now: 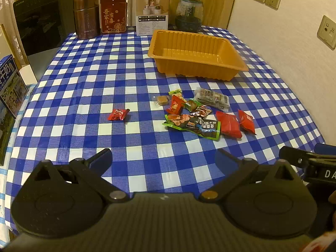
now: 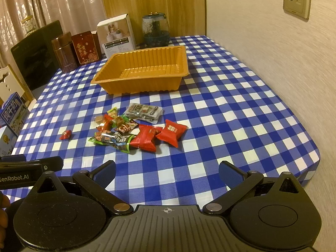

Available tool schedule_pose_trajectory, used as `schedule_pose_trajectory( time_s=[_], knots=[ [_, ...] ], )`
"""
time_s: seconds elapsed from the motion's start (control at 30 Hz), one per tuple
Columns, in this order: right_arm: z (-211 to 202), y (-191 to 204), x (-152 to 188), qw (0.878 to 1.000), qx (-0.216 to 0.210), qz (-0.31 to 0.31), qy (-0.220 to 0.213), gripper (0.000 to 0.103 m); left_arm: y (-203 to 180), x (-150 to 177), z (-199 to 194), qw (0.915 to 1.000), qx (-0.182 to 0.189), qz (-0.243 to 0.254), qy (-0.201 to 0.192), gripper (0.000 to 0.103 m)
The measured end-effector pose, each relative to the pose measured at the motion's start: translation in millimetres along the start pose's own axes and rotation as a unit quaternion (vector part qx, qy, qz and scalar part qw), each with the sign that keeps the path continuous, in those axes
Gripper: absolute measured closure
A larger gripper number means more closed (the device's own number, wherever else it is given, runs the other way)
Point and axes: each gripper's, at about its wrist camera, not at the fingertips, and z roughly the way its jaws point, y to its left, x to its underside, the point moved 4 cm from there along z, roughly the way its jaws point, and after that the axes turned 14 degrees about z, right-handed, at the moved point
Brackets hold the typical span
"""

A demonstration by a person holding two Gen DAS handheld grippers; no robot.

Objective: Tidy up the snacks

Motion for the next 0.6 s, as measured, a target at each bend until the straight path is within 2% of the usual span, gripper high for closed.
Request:
schedule_pose_trajectory(
  time_s=[0.6],
  knots=[
    [0.3,0.4,0.1,1.0,0.001,-0.001,0.0,0.0,-0.4,0.3,-0.3,1.0,0.002,-0.001,0.0,0.0]
  ],
)
